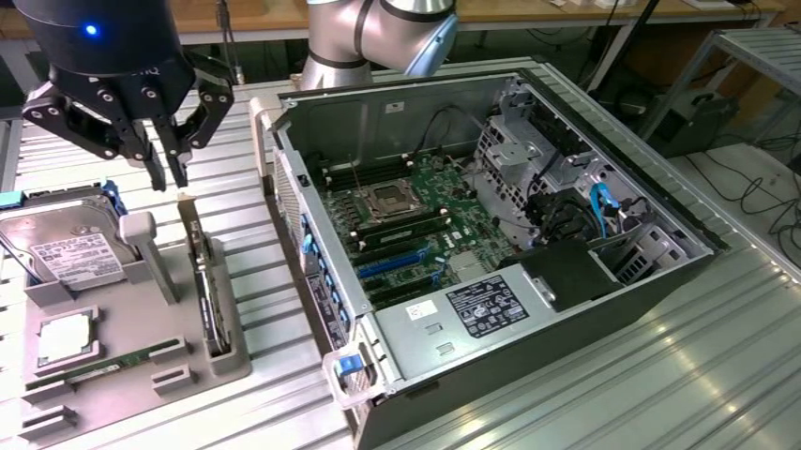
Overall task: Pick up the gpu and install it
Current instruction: 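Pick up the gpu and move the gpu toward the slot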
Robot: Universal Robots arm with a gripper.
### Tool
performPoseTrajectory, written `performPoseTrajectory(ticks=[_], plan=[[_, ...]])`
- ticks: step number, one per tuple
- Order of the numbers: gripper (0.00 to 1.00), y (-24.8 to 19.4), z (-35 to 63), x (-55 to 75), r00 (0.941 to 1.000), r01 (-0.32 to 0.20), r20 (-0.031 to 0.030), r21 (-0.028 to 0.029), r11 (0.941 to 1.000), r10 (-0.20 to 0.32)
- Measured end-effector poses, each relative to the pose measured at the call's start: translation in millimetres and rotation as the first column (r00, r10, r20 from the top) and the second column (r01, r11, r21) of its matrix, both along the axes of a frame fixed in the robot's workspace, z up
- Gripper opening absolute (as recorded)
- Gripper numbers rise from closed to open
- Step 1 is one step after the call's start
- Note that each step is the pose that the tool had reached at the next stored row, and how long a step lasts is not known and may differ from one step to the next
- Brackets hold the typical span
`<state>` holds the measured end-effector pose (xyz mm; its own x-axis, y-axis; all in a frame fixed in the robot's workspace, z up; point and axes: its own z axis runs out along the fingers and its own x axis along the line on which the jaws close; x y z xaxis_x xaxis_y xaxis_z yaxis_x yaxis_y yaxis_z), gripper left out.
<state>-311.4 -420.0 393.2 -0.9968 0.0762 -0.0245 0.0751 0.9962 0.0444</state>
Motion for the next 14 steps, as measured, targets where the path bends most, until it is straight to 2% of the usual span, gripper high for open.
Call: performPoseTrajectory(ticks=[1, 2, 3, 4, 5, 7, 11, 14], plan=[[0.29, 0.0, 0.0, 0.0, 1.0000, 0.000, 0.0000, 0.0000, 1.0000, 0.000], [0.29, 0.0, 0.0, 0.0, 1.0000, 0.000, 0.0000, 0.0000, 1.0000, 0.000], [0.36, 0.0, 0.0, 0.0, 1.0000, 0.000, 0.0000, 0.0000, 1.0000, 0.000], [0.36, 0.0, 0.0, 0.0, 1.0000, 0.000, 0.0000, 0.0000, 1.0000, 0.000], [0.48, 0.0, 0.0, 0.0, 1.0000, 0.000, 0.0000, 0.0000, 1.0000, 0.000], [0.60, 0.0, -0.7, 0.1, 1.0000, -0.002, 0.0001, 0.0000, 1.0000, 0.002], [0.60, 0.0, -5.6, -0.2, 0.9986, -0.053, 0.0000, -0.0003, 0.9986, 0.053], [0.60, 0.0, -10.0, -0.4, 0.9982, -0.059, 0.0000, -0.0003, 0.9982, 0.059]])
